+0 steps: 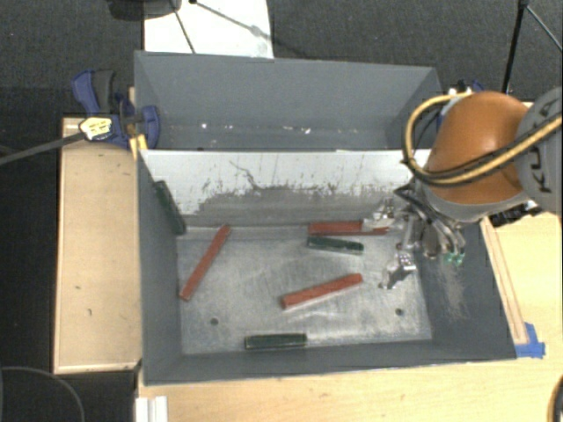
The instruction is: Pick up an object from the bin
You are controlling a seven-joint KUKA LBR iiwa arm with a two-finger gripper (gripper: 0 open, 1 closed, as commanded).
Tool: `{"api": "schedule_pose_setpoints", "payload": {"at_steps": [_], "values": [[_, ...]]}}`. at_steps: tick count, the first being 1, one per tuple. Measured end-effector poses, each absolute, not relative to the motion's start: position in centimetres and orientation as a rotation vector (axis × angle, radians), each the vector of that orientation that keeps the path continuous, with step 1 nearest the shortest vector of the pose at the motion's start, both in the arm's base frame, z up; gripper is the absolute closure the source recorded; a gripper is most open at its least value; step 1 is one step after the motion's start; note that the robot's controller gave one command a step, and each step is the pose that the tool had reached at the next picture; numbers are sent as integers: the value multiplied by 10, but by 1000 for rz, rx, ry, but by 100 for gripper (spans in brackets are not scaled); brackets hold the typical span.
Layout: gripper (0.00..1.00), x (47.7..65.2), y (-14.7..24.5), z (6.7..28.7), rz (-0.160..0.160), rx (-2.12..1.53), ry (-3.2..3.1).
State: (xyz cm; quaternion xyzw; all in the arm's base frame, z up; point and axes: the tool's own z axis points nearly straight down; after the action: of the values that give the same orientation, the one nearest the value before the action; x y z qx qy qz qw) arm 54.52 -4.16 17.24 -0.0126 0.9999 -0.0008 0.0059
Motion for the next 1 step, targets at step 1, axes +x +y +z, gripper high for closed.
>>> {"api": "schedule_pose_setpoints", "payload": {"at_steps": [1], "values": [[0, 562, -48, 116, 1, -38, 3135]]}}
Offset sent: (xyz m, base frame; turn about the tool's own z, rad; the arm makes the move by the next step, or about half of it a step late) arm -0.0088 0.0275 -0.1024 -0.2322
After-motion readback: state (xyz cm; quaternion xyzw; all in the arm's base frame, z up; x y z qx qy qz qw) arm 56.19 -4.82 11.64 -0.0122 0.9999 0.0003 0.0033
